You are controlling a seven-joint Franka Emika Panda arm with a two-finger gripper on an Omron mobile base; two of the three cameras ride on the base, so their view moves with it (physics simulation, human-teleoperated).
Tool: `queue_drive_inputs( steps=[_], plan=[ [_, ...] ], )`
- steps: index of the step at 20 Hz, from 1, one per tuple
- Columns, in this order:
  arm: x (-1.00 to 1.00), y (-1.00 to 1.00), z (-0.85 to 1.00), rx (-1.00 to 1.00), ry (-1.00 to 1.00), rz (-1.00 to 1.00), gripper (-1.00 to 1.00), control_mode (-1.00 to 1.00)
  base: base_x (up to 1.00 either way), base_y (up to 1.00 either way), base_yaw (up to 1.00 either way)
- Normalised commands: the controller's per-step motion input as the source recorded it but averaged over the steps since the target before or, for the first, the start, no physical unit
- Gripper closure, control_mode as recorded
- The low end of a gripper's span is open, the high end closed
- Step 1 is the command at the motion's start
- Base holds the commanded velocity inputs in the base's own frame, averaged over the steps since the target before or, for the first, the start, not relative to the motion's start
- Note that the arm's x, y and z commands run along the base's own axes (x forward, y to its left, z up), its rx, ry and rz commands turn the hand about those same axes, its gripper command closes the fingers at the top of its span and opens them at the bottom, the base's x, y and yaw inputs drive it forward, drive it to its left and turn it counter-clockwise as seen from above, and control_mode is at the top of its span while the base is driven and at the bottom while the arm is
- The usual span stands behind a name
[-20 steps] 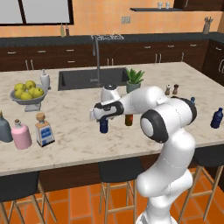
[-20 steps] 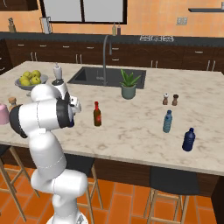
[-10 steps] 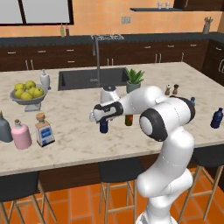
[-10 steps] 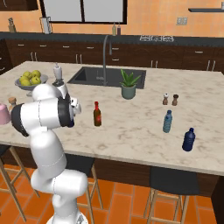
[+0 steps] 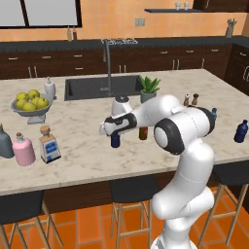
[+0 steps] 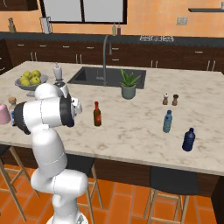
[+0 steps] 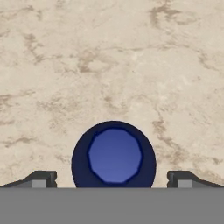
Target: Move the plastic bottles in the middle to the plastics group, and the glass bottles in the middle to the glass group.
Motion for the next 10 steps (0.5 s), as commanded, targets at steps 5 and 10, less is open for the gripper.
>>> queue_drive_inputs(
  steps=[5,10],
  plan=[
    [0.04,0.0,0.0,0.0,-0.01,0.0,1.0,-1.0,0.0,0.0,0.0],
    [0.0,0.0,0.0,0.0,0.0,0.0,1.0,-1.0,0.0,0.0,0.0]
  ],
)
